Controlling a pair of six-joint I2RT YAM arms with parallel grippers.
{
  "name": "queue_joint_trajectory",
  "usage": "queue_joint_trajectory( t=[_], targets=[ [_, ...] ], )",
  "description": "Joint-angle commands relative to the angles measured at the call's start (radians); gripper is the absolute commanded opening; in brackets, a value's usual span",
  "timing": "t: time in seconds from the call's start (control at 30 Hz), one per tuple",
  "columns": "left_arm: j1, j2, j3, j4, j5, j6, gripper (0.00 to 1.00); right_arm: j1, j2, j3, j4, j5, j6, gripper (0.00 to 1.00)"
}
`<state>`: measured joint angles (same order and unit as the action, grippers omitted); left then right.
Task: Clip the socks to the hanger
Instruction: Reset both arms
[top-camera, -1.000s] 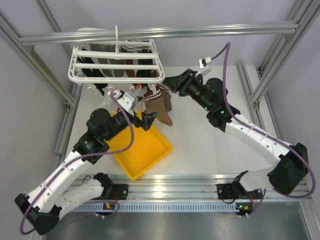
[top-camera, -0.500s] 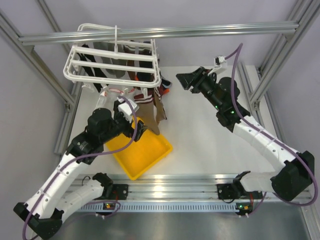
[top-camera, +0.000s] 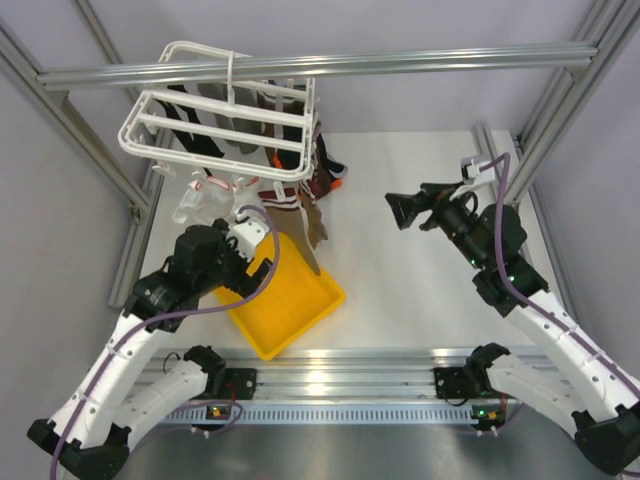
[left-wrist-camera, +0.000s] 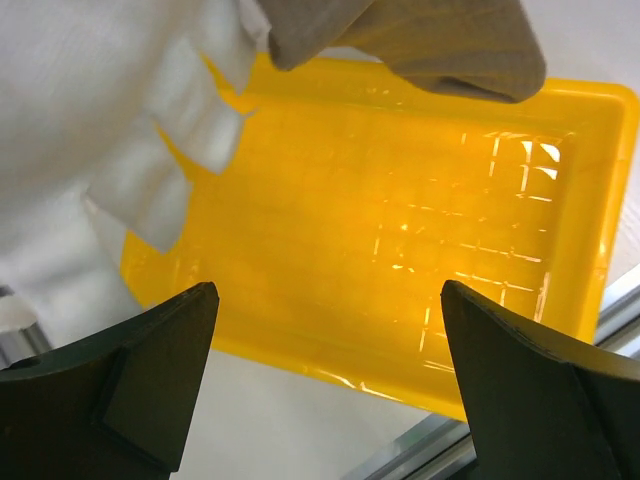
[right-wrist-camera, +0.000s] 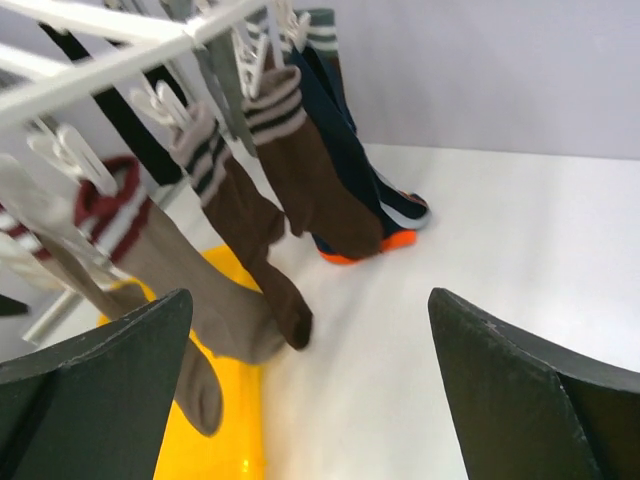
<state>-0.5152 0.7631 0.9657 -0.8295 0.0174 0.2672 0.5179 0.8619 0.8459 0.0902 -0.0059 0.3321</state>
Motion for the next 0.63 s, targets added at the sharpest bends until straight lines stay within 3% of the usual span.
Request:
queue_joint_trajectory(
  t=[0.0,0.23,0.6],
  targets=[
    [0.03,-0.068,-0.016,-0.048,-0.092,0.063,0.98,-0.016,-0.096,-0.06,-0.081,0.027,-0.125,1.0],
    [0.099,-0.149,-0.054,-0.042,-0.161,0.086,0.98,-0.019,-0.236,-0.139,-0.214,-0.034,-0.249,1.0],
    [0.175,-0.171,-0.022,-0.011,-0.168,0.02,0.98,-0.065,-0.366,-0.203,-0.288,-0.109,-0.268,1.0]
  ],
)
